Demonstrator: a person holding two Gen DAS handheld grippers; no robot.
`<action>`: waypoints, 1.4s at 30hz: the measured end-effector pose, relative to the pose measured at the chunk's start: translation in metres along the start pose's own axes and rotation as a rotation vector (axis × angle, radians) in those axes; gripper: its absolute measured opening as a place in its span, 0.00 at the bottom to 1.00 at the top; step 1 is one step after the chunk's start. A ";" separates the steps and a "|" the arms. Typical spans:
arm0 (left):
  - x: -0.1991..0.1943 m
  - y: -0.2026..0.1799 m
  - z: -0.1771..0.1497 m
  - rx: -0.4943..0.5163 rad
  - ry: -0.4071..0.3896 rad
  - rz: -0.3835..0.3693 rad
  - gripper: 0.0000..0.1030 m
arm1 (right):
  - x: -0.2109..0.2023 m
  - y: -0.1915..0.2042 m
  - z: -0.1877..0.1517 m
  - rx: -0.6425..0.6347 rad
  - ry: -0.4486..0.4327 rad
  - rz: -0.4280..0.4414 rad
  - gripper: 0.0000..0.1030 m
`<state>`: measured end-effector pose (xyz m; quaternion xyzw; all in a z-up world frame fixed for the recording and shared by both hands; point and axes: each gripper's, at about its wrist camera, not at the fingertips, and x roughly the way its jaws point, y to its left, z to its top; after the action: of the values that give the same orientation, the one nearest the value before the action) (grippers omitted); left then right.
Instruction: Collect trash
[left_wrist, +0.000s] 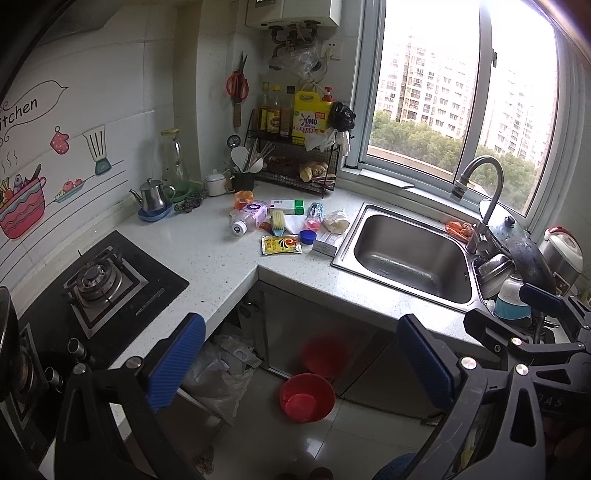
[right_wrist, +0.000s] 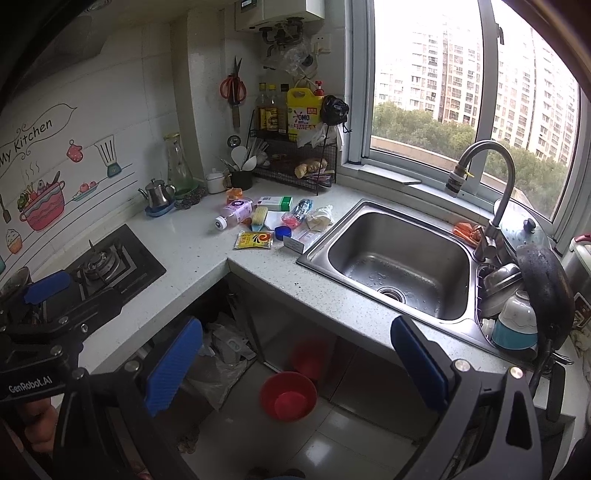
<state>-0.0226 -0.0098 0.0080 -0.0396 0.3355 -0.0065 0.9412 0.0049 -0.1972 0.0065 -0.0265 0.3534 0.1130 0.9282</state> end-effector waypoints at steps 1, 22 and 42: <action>0.000 0.000 -0.001 0.000 0.002 0.000 1.00 | 0.001 0.000 0.000 -0.001 0.002 0.002 0.99; 0.006 0.003 -0.006 -0.017 0.017 -0.013 1.00 | 0.001 -0.002 -0.002 -0.014 0.009 0.011 0.99; 0.044 0.003 0.016 -0.008 0.035 -0.020 1.00 | 0.034 -0.010 0.020 -0.010 0.015 0.046 0.99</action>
<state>0.0213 -0.0071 -0.0074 -0.0465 0.3516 -0.0151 0.9349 0.0451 -0.1974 -0.0015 -0.0237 0.3603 0.1359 0.9226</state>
